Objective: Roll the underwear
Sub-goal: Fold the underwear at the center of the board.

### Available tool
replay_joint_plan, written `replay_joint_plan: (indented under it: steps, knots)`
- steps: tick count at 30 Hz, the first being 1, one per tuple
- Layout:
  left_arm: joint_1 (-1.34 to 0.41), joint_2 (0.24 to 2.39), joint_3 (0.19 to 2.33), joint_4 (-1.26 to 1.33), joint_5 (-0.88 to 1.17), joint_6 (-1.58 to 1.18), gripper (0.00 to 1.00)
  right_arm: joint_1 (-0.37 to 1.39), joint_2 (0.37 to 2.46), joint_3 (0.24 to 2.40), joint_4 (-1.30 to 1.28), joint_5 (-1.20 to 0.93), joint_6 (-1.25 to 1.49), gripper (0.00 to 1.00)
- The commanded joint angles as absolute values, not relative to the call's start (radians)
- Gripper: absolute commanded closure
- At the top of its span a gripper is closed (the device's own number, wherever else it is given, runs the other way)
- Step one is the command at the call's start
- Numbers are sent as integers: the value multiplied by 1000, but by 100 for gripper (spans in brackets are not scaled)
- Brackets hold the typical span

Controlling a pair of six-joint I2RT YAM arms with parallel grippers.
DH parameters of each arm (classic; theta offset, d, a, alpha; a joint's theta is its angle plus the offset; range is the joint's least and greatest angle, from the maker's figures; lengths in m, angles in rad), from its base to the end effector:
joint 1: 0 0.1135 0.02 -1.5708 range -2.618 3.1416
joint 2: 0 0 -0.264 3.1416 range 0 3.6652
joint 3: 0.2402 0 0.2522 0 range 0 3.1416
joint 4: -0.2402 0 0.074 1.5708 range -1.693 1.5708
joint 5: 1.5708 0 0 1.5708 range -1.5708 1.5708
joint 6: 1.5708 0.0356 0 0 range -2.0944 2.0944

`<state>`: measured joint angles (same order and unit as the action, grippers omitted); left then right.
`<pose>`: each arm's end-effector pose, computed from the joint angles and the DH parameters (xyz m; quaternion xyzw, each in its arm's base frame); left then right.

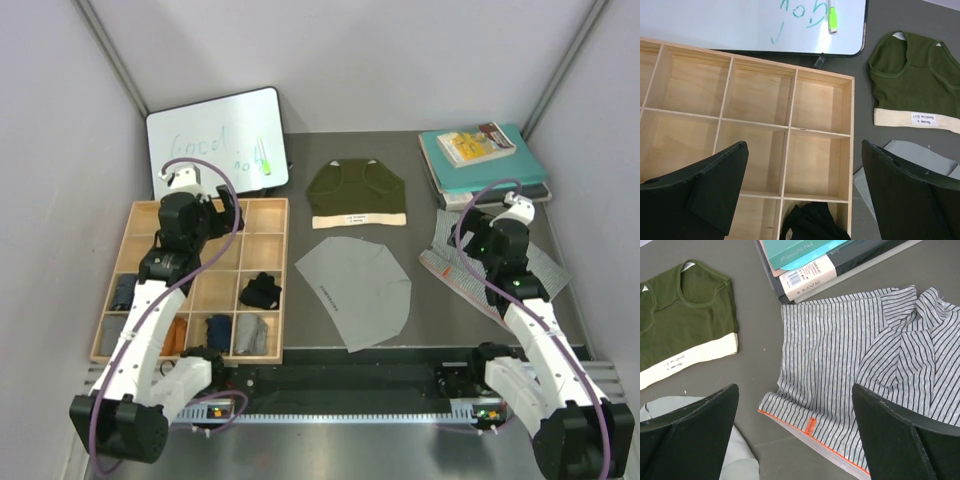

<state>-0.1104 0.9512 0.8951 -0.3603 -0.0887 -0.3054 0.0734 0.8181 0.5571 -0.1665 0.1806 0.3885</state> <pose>0.2138 -0.0205 0.3303 -0.1056 0.8308 -0.0762 0.5411 0.1908 0.0076 0.2557 0.1796 0.8196 0.0495 0.5419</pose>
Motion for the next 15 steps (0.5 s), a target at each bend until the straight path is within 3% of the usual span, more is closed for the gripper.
replay_joint_plan:
  steps: [1, 4, 8, 15]
  knots:
    - [-107, 885, 865, -285, -49, -270, 1, 64, 813, 615, -169, 161, 396, 7]
    - [-117, 882, 870, -288, -19, -242, 1, 67, 815, 620, -184, 138, 393, 10]
    - [-257, 842, 862, -264, -87, -190, 1, 89, 822, 611, -190, 78, 419, 16]
    - [-537, 899, 867, -307, -225, -207, 1, 325, 913, 591, -258, 23, 534, 25]
